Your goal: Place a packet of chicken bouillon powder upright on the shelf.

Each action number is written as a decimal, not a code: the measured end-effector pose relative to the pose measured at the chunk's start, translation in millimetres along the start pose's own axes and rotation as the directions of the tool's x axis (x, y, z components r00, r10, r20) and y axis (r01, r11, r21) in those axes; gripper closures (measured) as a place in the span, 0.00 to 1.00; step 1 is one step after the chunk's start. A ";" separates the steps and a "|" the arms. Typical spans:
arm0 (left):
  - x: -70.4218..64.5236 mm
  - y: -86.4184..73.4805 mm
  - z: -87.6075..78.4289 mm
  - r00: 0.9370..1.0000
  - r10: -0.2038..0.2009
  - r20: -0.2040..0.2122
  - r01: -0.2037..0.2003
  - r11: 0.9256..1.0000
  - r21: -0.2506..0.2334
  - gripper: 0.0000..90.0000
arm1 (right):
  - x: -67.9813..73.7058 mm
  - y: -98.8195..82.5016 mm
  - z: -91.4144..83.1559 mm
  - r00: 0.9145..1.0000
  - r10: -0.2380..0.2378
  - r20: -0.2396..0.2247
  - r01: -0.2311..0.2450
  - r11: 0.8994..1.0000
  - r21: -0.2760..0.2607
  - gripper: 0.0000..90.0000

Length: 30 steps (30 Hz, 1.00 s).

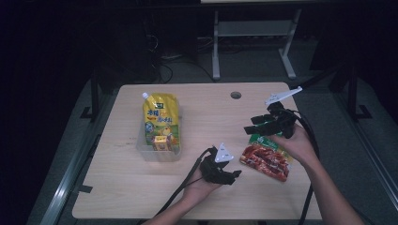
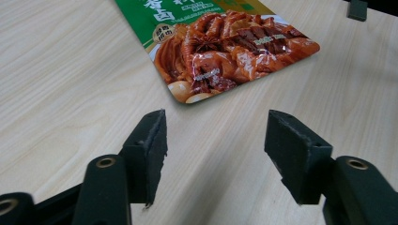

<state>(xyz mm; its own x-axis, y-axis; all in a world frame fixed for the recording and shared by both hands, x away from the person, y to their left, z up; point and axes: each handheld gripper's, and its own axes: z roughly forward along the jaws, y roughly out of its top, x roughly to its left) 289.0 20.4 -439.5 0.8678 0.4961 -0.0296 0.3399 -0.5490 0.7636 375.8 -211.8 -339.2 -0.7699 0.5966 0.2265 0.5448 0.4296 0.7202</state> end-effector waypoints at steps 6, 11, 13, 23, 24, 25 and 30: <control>1.0 6.2 7.8 1.000 -0.012 0.002 0.012 1.000 -0.005 0.48 | -9.8 -13.5 -9.4 0.998 0.035 0.048 -0.035 0.999 -0.001 0.43; 2.5 12.3 16.3 1.000 -0.005 0.008 0.005 1.000 -0.007 0.54 | -20.8 -25.8 -16.7 0.991 0.084 0.100 -0.084 0.996 -0.005 0.41; 2.2 15.5 19.8 1.000 -0.004 0.007 0.004 1.000 0.000 0.57 | -25.9 -31.6 -18.9 0.988 0.104 0.118 -0.104 0.995 -0.006 0.41; -0.8 29.2 42.6 1.000 0.021 0.020 -0.022 0.999 0.028 0.72 | -56.0 -63.9 -27.0 0.951 0.214 0.224 -0.219 0.976 -0.003 0.41; -1.1 30.5 44.4 0.999 0.030 0.016 -0.031 0.999 0.031 0.74 | -59.7 -67.6 -27.8 0.944 0.229 0.236 -0.234 0.972 -0.007 0.41; -2.1 31.4 46.8 0.999 0.033 0.013 -0.034 0.999 0.040 0.76 | -62.9 -70.2 -28.5 0.940 0.237 0.245 -0.244 0.970 -0.003 0.41; -5.2 32.8 55.4 0.999 0.042 0.009 -0.043 0.996 0.073 0.79 | -77.7 -83.1 -27.4 0.913 0.282 0.296 -0.298 0.955 0.009 0.41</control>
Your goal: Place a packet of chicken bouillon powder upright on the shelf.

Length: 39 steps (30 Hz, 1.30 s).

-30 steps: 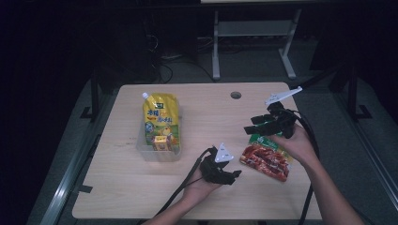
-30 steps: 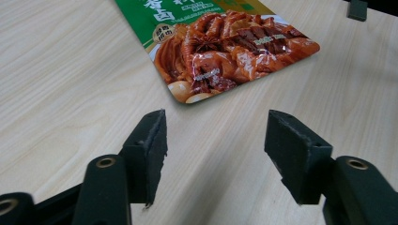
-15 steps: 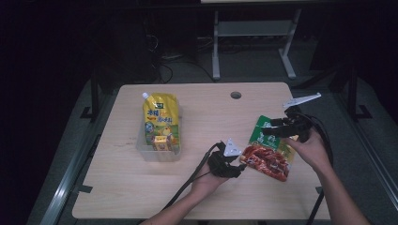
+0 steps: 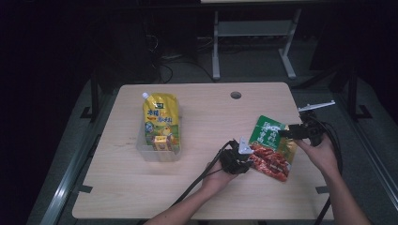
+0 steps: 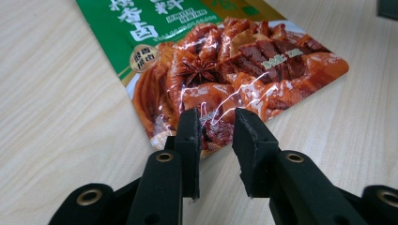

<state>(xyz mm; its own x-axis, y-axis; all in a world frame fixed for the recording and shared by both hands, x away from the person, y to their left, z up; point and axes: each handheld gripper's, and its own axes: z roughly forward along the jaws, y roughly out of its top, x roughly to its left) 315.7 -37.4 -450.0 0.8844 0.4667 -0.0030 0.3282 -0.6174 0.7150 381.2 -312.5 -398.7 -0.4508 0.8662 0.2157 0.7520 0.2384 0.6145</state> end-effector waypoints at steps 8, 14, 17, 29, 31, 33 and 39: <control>-0.9 0.8 8.7 1.000 -0.001 -0.013 0.002 1.000 0.026 0.80 | -22.7 -15.7 11.4 0.995 0.078 0.064 -0.080 0.996 0.042 0.41; -4.1 4.0 6.7 0.999 0.025 -0.035 -0.025 1.000 0.003 0.81 | -40.5 -24.2 10.5 0.984 0.151 0.094 -0.155 0.987 0.043 0.41; -2.4 4.4 10.1 0.999 0.026 -0.038 -0.025 0.999 0.027 0.81 | -44.1 -25.3 12.1 0.982 0.166 0.092 -0.171 0.984 0.045 0.42; 3.6 2.8 17.2 0.999 0.008 -0.038 -0.005 0.998 0.069 0.82 | -50.5 -26.8 21.7 0.972 0.202 0.116 -0.211 0.975 0.068 0.43; 3.6 2.7 17.8 0.999 0.009 -0.038 -0.007 0.997 0.074 0.82 | -52.3 -27.4 21.7 0.971 0.215 0.108 -0.223 0.973 0.059 0.43; 3.7 2.7 18.6 0.999 0.008 -0.037 -0.005 0.997 0.077 0.82 | -52.7 -27.4 22.0 0.970 0.218 0.106 -0.225 0.972 0.062 0.43; 2.5 3.5 20.2 0.999 0.019 -0.045 -0.015 0.996 0.091 0.82 | -54.8 -28.7 24.2 0.966 0.236 0.103 -0.244 0.967 0.073 0.43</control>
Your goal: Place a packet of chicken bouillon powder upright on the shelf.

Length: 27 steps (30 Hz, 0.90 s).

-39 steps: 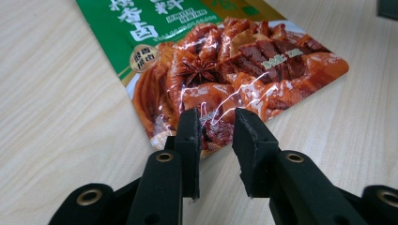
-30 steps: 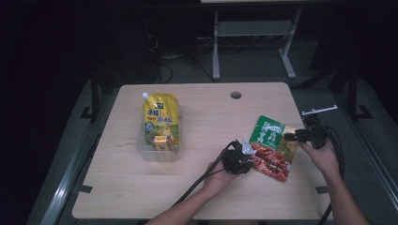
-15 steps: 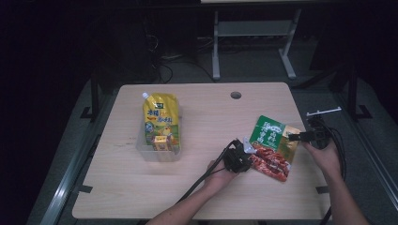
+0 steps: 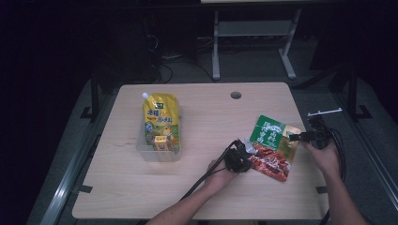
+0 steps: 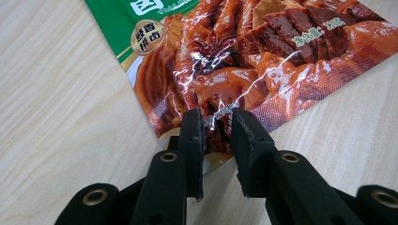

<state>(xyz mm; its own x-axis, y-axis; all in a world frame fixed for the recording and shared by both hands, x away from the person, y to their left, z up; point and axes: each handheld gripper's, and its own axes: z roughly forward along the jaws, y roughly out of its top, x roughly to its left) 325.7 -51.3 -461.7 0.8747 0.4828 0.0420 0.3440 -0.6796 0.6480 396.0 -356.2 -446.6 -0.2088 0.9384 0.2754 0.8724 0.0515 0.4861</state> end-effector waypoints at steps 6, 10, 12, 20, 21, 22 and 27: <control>0.4 0.3 0.2 1.000 -0.004 0.005 0.004 1.000 0.005 0.82 | -3.5 -1.5 1.5 0.999 0.032 -0.025 -0.032 0.999 0.007 0.44; 0.6 0.9 0.3 1.000 -0.003 0.006 0.003 1.000 0.009 0.82 | -4.5 -2.4 2.6 0.999 0.043 -0.031 -0.043 0.999 0.011 0.46; 0.7 1.0 0.5 1.000 -0.002 0.006 0.002 1.000 0.009 0.82 | -4.9 -3.4 2.8 0.999 0.041 -0.031 -0.040 0.999 0.007 0.47; 0.1 1.0 0.6 1.000 -0.001 0.003 0.001 1.000 0.007 0.82 | -10.6 -7.6 3.0 0.996 0.072 -0.047 -0.072 0.997 0.002 0.48; 0.3 1.0 0.7 1.000 -0.002 0.004 0.002 1.000 0.007 0.82 | -10.8 -7.6 3.0 0.996 0.076 -0.049 -0.076 0.997 0.001 0.49; 0.4 1.0 0.7 1.000 -0.002 0.005 0.002 1.000 0.007 0.82 | -10.8 -7.5 3.1 0.996 0.076 -0.054 -0.076 0.997 0.004 0.49; -0.3 1.0 0.7 1.000 -0.001 0.002 0.001 1.000 0.007 0.82 | -6.9 -6.8 5.3 0.995 0.069 -0.072 -0.069 0.998 0.005 0.54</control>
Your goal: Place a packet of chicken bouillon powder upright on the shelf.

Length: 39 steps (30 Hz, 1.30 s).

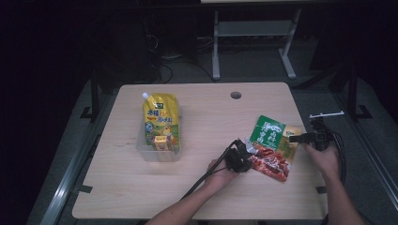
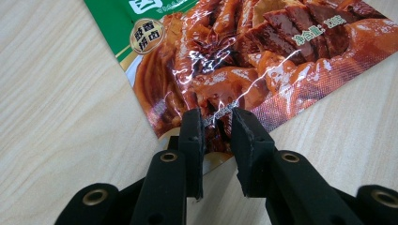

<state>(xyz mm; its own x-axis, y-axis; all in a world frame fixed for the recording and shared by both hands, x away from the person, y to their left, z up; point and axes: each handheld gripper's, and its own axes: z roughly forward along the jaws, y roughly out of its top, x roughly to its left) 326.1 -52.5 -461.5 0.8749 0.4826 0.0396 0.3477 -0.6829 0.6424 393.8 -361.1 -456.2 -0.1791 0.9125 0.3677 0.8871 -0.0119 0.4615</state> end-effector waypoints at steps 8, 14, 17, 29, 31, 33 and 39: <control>0.3 -0.2 0.3 1.000 0.000 0.008 0.000 1.000 -0.004 0.82 | 2.7 -2.1 1.2 0.999 -0.015 -0.034 0.015 1.000 0.008 0.72; -0.1 0.0 0.3 1.000 0.004 0.007 -0.004 1.000 -0.003 0.82 | 6.7 0.9 1.5 0.998 -0.034 -0.054 0.035 0.999 0.009 0.90; 0.0 -0.1 0.1 1.000 0.004 0.008 -0.004 1.000 -0.002 0.82 | 7.5 2.9 1.3 0.998 -0.040 -0.056 0.041 0.999 0.018 0.98; 0.3 -1.2 -0.4 1.000 0.008 0.000 -0.008 1.000 -0.016 0.72 | 21.8 8.0 -9.0 0.995 -0.085 -0.043 0.086 0.996 0.002 1.00; -0.4 -1.0 -0.8 1.000 0.010 -0.003 -0.010 1.000 -0.015 0.70 | 25.9 8.6 -12.5 0.994 -0.098 -0.039 0.098 0.995 -0.011 1.00; -1.2 -0.9 -1.2 1.000 0.012 -0.003 -0.012 1.000 -0.014 0.70 | 29.6 8.8 -15.9 0.993 -0.115 -0.035 0.114 0.993 -0.018 1.00; -0.9 -0.5 0.7 1.000 0.001 -0.001 -0.001 1.000 -0.013 0.72 | 33.7 6.5 -22.9 0.990 -0.134 -0.045 0.133 0.991 -0.024 1.00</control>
<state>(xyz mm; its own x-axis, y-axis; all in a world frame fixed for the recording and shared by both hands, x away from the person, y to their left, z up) 325.3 -53.0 -462.5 0.8749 0.4826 0.0415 0.3421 -0.6763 0.6524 383.8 -339.9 -422.3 -0.3154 0.8866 0.3383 0.8448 0.0999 0.5257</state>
